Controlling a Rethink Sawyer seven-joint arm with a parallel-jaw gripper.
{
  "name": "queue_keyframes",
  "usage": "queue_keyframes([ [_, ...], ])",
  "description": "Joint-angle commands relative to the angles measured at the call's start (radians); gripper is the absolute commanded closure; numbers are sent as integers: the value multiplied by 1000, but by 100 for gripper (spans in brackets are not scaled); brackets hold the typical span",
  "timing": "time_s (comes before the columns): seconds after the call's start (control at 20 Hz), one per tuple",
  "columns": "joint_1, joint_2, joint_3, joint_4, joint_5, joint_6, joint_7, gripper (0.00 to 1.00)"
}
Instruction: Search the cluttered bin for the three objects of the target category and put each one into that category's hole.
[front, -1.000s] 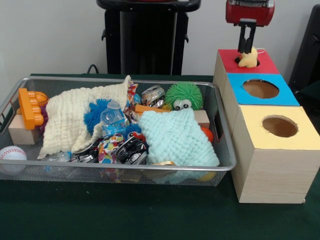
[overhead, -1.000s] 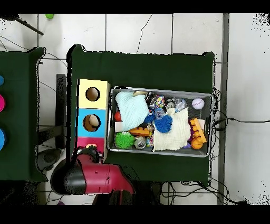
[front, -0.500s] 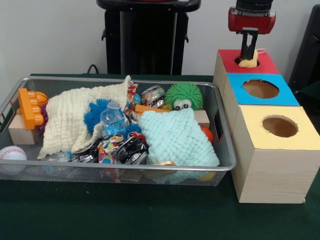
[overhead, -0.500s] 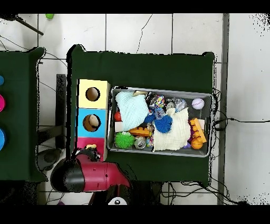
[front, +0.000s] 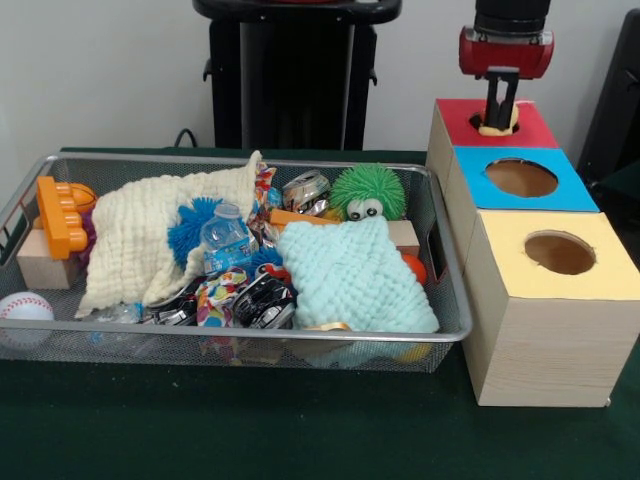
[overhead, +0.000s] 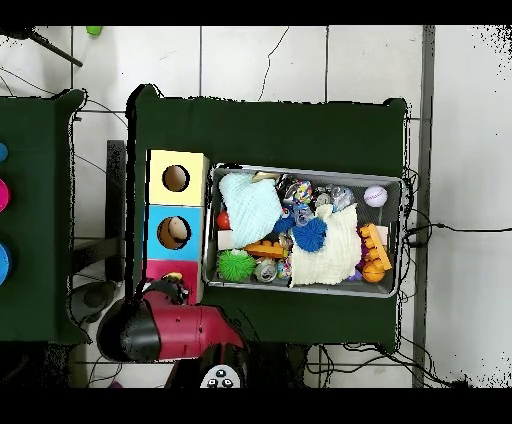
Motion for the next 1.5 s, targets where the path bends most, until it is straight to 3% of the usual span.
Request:
queue_keyframes([
  [0.05, -17, 118, 84, 3, -9, -100, 169, 100],
  [0.55, -27, 180, 74, -27, -31, -155, 146, 100],
  [0.65, -28, 132, 74, -8, -22, -108, 142, 100],
  [0.9, -35, -74, 77, 46, 3, 111, 117, 100],
  [1.2, -38, -250, 64, 37, 25, 382, 104, 100],
  [1.4, -42, -328, 60, 19, 35, 522, 96, 100],
  [1.5, -48, -341, 58, 11, 32, 544, 80, 100],
])
